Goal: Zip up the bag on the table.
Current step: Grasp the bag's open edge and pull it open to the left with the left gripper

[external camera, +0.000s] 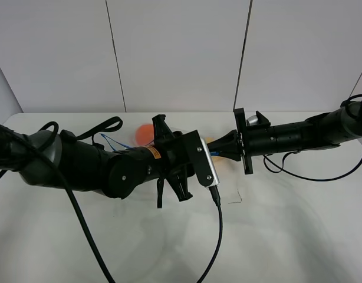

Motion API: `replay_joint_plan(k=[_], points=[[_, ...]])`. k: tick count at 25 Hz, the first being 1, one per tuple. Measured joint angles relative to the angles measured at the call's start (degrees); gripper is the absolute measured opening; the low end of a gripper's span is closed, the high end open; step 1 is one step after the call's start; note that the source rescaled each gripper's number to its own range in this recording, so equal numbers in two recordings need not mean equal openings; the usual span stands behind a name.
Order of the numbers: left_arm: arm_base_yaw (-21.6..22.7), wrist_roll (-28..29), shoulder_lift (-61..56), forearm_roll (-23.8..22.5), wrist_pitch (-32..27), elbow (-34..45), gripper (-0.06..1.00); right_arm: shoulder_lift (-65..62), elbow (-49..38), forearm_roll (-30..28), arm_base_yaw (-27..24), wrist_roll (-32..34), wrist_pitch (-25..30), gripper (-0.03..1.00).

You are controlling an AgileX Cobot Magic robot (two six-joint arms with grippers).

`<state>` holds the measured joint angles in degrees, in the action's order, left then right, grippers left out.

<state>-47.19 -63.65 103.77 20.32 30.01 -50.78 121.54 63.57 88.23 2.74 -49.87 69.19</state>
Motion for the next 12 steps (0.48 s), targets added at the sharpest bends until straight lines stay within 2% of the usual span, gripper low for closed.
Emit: replay_joint_plan(k=[6,12], points=[[0.0,0.0,1.7,-0.5,4.0,0.0,0.56,0.0,0.0,0.2,0.0,0.0,0.0,0.0],[0.0,-1.4,2.7,-2.6,4.7,0.0,0.52,0.0,0.0,0.3,0.0,0.2,0.0,0.0]])
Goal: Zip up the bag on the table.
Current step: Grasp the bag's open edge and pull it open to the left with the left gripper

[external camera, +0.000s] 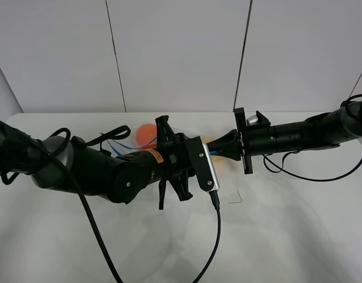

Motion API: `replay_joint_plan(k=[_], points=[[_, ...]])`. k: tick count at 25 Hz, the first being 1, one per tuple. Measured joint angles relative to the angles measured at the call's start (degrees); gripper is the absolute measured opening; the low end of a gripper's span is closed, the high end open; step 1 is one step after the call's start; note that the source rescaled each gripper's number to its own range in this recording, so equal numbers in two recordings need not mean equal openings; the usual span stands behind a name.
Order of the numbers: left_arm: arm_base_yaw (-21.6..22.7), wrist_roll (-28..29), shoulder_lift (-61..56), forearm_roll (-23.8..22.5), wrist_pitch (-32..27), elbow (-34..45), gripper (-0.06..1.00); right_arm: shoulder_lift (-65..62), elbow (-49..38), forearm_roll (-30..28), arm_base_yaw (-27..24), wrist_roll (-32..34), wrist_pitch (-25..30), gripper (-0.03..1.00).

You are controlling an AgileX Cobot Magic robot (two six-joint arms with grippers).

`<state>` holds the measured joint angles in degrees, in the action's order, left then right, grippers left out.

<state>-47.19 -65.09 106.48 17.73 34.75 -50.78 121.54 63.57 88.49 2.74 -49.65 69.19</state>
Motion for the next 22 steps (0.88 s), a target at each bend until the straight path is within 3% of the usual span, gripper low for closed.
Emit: replay_joint_plan(k=[3,10,18,22], points=[[0.0,-0.4,0.0,0.0,0.1,0.0,0.41,0.0,0.0,0.0,0.0,0.0,0.0,0.0],[0.0,-2.6,0.0,-0.2,0.1,0.0,0.02,0.0,0.0,0.6,0.0,0.0,0.0,0.0],[0.0,-3.4,0.0,-0.2,0.1,0.0,0.0,0.0,0.0,0.7,0.0,0.0,0.0,0.0],[0.0,-6.8,-0.8,0.5,-0.2,0.0,0.0,0.0,0.0,0.9,0.0,0.2,0.5,0.0]])
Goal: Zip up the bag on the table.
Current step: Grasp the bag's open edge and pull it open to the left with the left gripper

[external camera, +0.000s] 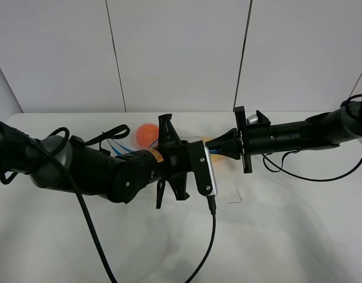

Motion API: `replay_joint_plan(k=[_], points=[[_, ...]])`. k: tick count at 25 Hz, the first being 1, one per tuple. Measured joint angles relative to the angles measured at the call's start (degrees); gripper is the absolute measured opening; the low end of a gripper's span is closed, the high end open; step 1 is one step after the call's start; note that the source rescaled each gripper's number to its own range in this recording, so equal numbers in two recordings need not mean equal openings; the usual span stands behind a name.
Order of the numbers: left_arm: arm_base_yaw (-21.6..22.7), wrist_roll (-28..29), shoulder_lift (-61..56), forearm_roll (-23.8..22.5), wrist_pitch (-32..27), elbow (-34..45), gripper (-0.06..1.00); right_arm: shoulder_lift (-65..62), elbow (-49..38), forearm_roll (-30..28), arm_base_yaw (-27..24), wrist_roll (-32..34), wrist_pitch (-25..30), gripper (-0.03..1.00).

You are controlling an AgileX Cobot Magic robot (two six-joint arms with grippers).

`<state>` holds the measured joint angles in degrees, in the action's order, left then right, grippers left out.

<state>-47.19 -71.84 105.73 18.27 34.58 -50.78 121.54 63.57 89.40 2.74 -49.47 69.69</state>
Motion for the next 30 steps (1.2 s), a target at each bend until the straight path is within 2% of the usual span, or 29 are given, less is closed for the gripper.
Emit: replay_joint_plan(k=[7,13,24,30], points=[[-0.2,-11.3,-1.3,5.5,-0.7,0.0,0.0,0.0,0.0,0.4,0.0,0.0,0.9,0.0],[-0.3,-17.8,-1.3,10.5,-0.3,0.0,0.0,0.0,0.0,0.4,0.0,0.0,0.8,0.0],[3.8,-20.8,-1.3,11.0,-0.2,0.1,0.0,0.0,0.1,0.8,0.0,0.1,-0.2,0.0],[5.8,-21.4,-1.4,11.3,1.7,3.1,0.0,0.0,0.1,0.4,0.0,0.2,-0.4,0.0]])
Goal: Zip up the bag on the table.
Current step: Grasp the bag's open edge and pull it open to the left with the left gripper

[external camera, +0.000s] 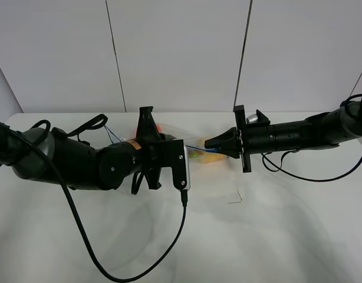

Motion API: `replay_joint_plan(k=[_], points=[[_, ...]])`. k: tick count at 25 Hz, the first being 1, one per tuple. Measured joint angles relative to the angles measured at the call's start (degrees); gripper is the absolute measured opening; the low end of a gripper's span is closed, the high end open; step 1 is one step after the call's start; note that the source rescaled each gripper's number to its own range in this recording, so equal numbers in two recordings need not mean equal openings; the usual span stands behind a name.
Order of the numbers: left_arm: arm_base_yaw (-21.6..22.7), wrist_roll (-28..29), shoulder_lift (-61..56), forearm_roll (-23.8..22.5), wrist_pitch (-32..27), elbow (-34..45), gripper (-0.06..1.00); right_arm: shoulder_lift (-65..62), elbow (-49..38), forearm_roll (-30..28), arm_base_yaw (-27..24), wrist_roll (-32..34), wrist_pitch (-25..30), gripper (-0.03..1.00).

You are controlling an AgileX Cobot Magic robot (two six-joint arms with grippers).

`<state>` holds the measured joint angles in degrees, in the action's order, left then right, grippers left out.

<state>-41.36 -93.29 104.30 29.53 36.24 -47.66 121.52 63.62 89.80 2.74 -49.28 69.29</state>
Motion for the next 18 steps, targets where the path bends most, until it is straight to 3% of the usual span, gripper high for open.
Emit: replay_joint_plan(k=[10,18], points=[[1.0,0.0,-1.3,-0.2,5.8,6.8,0.0,0.0,0.0,-0.9,0.2,0.0,0.0,0.0],[6.5,0.0,-4.0,0.0,5.4,8.6,0.0,0.0,0.0,-0.9,0.2,0.0,0.1,0.0]])
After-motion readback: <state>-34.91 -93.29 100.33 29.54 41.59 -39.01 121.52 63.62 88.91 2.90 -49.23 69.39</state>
